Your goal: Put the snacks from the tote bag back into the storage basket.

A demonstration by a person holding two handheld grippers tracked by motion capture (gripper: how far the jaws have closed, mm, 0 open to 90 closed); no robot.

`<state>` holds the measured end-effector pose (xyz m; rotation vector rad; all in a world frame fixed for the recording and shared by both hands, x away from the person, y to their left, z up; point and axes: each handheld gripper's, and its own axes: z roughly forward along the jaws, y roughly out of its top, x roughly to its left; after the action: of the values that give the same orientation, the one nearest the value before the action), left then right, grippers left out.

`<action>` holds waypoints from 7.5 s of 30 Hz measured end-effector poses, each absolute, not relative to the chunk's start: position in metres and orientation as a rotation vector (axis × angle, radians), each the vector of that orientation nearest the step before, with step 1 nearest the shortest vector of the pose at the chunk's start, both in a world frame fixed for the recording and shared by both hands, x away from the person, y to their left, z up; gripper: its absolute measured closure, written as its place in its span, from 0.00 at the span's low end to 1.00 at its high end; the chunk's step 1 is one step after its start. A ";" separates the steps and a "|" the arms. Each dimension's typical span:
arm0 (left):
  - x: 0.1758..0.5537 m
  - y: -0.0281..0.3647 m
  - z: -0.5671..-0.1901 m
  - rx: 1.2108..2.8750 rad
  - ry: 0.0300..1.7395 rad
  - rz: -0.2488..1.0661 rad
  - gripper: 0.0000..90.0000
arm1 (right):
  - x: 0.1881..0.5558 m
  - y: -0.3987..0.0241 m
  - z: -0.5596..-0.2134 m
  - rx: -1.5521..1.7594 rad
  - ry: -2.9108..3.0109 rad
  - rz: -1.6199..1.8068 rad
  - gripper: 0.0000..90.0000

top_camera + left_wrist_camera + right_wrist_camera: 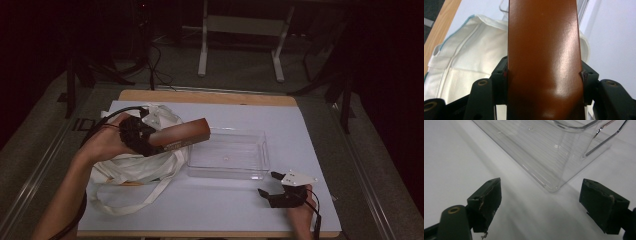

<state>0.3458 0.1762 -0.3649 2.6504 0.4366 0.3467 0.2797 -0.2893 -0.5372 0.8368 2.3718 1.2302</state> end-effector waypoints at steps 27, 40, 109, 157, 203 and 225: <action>0.355 0.142 -0.365 2.647 0.313 0.320 0.48 | 0.279 -0.290 -0.537 0.844 2.364 1.244 0.20; 0.359 0.127 -0.367 2.645 0.270 0.305 0.48 | 0.280 -0.290 -0.537 0.845 2.363 1.245 0.20; 0.374 0.077 -0.383 2.667 0.051 0.251 0.48 | 0.280 -0.291 -0.537 0.848 2.369 1.250 0.20; 0.383 0.068 -0.400 2.685 -0.013 0.167 0.48 | 0.280 -0.291 -0.537 0.846 2.371 1.252 0.20; 0.381 0.047 -0.418 2.744 -0.072 0.125 0.48 | 0.280 -0.290 -0.537 0.841 2.374 1.251 0.20; 0.385 0.033 -0.424 2.756 -0.034 0.063 0.47 | 0.280 -0.290 -0.537 0.837 2.380 1.248 0.20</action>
<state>0.3847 0.0334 -0.4236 2.7564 -0.0336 0.0627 0.2802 -0.2900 -0.5372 0.8367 2.3800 1.2481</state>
